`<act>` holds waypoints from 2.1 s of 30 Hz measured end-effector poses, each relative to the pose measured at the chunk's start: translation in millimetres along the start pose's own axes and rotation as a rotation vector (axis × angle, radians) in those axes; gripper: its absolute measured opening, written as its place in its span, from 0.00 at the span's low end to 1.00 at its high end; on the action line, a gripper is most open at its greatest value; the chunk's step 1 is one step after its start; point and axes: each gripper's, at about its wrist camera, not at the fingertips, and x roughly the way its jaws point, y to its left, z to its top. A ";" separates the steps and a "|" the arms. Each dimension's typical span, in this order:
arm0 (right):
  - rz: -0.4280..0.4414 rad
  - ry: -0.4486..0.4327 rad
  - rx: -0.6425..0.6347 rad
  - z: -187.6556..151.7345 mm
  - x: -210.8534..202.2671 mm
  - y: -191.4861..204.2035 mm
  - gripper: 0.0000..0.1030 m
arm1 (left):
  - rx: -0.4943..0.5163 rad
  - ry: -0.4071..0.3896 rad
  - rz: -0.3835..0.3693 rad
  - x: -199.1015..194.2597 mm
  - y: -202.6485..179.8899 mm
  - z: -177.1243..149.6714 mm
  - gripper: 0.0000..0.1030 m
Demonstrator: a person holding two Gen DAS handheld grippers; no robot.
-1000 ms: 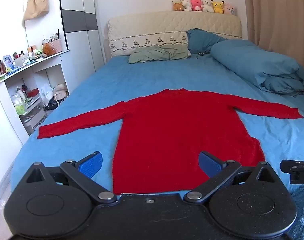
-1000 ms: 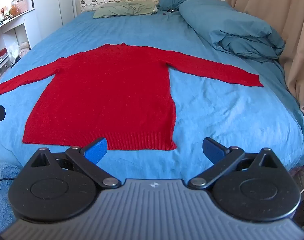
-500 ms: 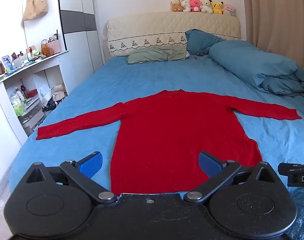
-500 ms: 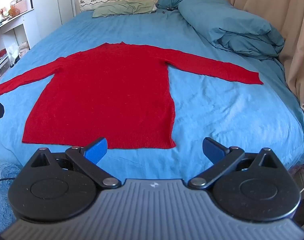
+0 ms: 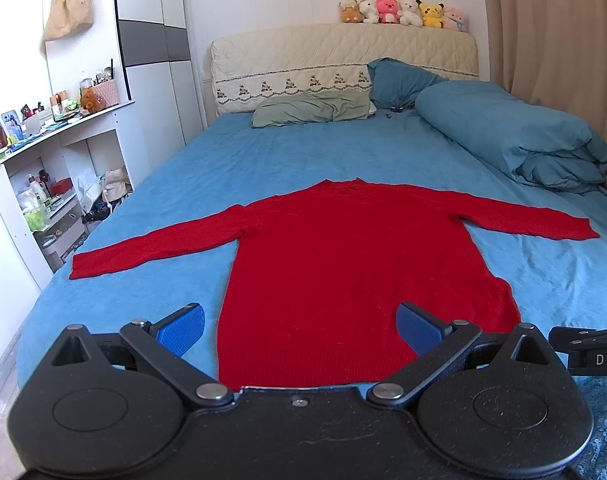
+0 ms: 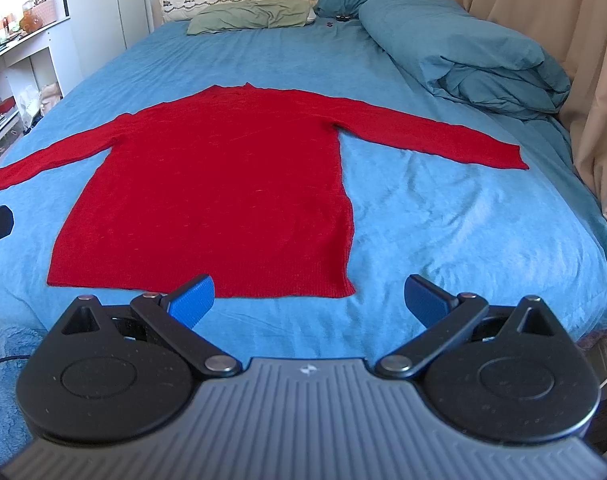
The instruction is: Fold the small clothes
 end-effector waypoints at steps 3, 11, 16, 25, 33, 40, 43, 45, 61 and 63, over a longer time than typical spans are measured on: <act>0.000 0.001 -0.003 0.7 0.7 1.6 1.00 | 0.000 0.003 0.000 1.1 -0.1 -0.1 1.00; 0.000 0.001 -0.004 1.5 -0.4 2.9 1.00 | 0.000 0.003 0.000 1.8 -1.1 0.4 1.00; 0.002 -0.001 -0.005 1.9 -0.8 4.2 1.00 | 0.000 0.002 0.001 1.6 -1.3 0.3 1.00; 0.007 -0.005 -0.003 1.5 -2.4 5.4 1.00 | 0.000 0.001 0.000 1.4 -1.2 0.6 1.00; 0.014 -0.010 -0.002 1.7 -6.4 6.1 1.00 | -0.003 -0.010 -0.006 -0.6 -0.6 2.6 1.00; 0.018 -0.014 0.001 2.3 -8.1 5.9 1.00 | -0.003 -0.021 0.004 -3.6 -1.2 -1.1 1.00; 0.018 -0.014 -0.002 2.9 -8.5 5.7 1.00 | 0.000 -0.026 0.008 -4.3 -2.9 -1.0 1.00; 0.019 -0.014 -0.002 3.0 -8.5 6.0 1.00 | -0.002 -0.026 0.006 -4.3 -3.1 0.0 1.00; 0.019 -0.016 -0.005 4.8 -9.3 5.4 1.00 | -0.013 -0.027 0.012 -5.0 -3.2 -1.5 1.00; 0.018 -0.020 -0.002 4.3 -9.0 5.8 1.00 | -0.013 -0.032 0.013 -5.7 -4.2 -0.2 1.00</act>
